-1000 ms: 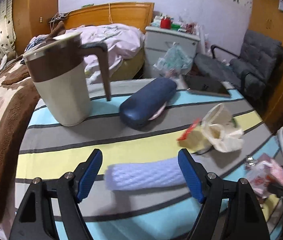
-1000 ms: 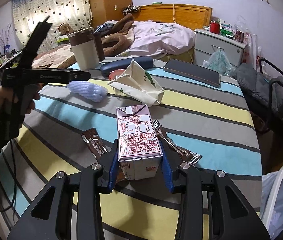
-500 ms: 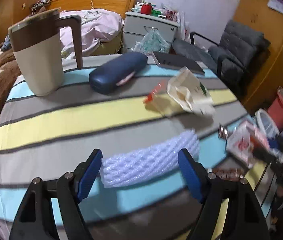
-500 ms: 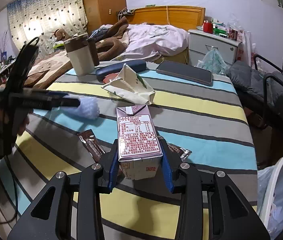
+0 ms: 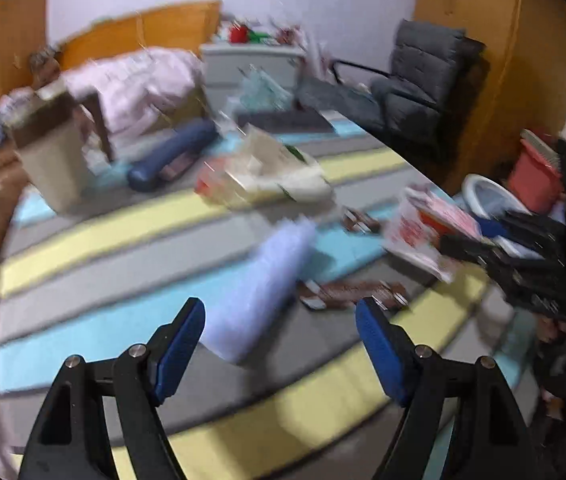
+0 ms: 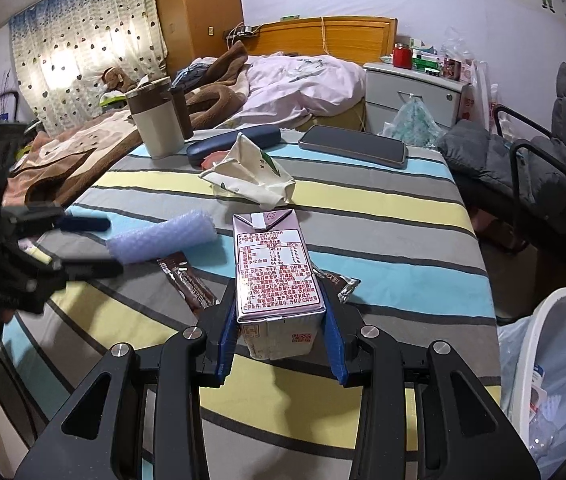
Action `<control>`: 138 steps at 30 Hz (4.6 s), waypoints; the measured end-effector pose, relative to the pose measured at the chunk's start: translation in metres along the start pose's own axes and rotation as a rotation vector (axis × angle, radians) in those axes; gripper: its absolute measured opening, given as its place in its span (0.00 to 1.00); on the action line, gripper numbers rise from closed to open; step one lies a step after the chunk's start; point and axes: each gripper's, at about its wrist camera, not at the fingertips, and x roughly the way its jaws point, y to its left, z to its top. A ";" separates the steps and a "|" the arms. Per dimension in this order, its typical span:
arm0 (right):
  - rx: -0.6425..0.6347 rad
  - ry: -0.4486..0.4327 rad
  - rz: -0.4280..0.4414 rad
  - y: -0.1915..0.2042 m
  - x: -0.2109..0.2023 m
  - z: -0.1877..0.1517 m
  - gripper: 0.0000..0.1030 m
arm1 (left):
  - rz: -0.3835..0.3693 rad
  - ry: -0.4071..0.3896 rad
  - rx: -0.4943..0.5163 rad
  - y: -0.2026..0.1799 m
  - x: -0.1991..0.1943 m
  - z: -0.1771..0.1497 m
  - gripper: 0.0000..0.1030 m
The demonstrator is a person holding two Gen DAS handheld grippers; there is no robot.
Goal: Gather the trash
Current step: 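Grasp the second white foam sleeve with the left gripper while the right gripper holds the carton, then carry the foam sleeve and carton over the white bin and open both grippers, then withdraw both grippers from the bin back toward the snack wrappers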
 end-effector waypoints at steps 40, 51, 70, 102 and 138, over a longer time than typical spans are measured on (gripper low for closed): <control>0.008 -0.030 -0.003 -0.005 -0.012 -0.006 0.39 | 0.027 0.038 -0.100 -0.012 0.018 0.001 0.27; 0.019 -0.072 -0.018 -0.012 -0.033 -0.009 0.39 | 0.044 -0.022 -0.045 -0.051 -0.006 0.005 0.27; 0.126 -0.143 -0.131 -0.067 -0.083 -0.030 0.39 | -0.052 -0.097 0.022 -0.148 -0.017 0.024 0.27; 0.334 -0.087 -0.399 -0.185 -0.128 -0.090 0.39 | -0.309 -0.004 0.179 -0.329 0.065 0.065 0.27; 0.338 -0.062 -0.456 -0.201 -0.125 -0.091 0.50 | -0.269 -0.014 0.129 -0.327 0.070 0.070 0.63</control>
